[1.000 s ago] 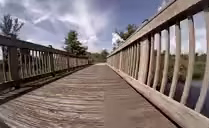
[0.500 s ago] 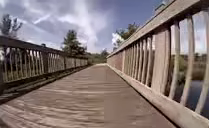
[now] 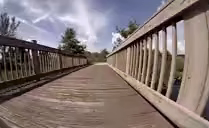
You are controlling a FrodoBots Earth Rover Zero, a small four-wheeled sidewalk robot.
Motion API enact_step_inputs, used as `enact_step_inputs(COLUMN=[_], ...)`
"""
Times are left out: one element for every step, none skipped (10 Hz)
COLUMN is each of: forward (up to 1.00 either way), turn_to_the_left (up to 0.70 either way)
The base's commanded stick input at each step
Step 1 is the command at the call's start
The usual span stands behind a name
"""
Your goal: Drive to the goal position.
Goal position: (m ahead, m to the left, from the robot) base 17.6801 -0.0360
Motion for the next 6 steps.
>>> enact_step_inputs(forward=[0.85,0.85,0.85,0.85,0.85,0.85], turn_to_the_left=[0.0,0.0,0.0,0.0,0.0,0.0])
